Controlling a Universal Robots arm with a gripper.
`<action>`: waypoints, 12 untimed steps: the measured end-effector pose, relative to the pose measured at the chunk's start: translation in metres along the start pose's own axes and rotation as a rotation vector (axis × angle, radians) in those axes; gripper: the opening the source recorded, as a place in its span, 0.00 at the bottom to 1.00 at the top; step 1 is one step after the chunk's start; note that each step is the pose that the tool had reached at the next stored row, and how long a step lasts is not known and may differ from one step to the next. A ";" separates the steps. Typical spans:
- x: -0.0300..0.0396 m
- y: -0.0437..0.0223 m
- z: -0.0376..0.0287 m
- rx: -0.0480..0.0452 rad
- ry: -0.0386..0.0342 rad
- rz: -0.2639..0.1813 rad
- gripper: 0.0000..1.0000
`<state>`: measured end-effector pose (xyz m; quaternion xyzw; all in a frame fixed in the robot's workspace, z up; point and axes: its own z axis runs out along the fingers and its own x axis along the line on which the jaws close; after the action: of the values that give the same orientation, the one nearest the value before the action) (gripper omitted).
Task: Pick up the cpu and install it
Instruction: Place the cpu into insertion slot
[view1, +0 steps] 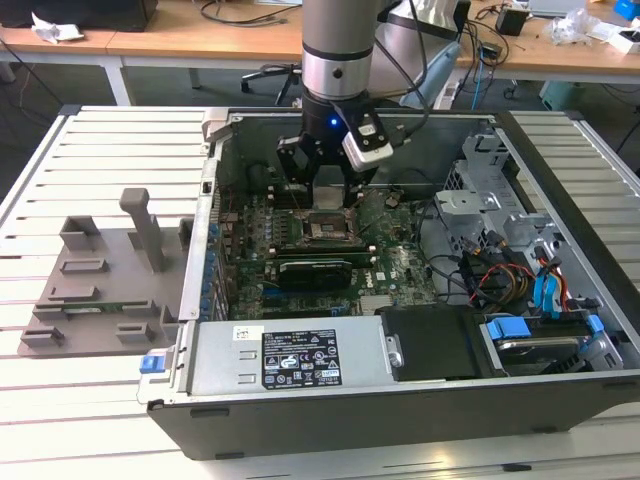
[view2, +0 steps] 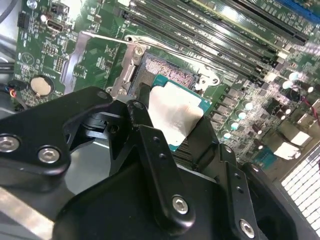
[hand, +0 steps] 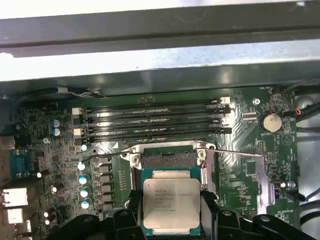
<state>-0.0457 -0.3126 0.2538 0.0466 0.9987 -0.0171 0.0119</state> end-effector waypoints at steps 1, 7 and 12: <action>0.0000 0.0000 0.0001 0.0004 0.0004 0.013 0.55; 0.0000 0.0000 0.0009 0.0069 0.0034 0.114 0.55; 0.0000 0.0001 0.0020 0.0124 0.0068 0.223 0.55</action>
<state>-0.0457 -0.3126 0.2517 0.1574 0.9872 -0.0217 0.0101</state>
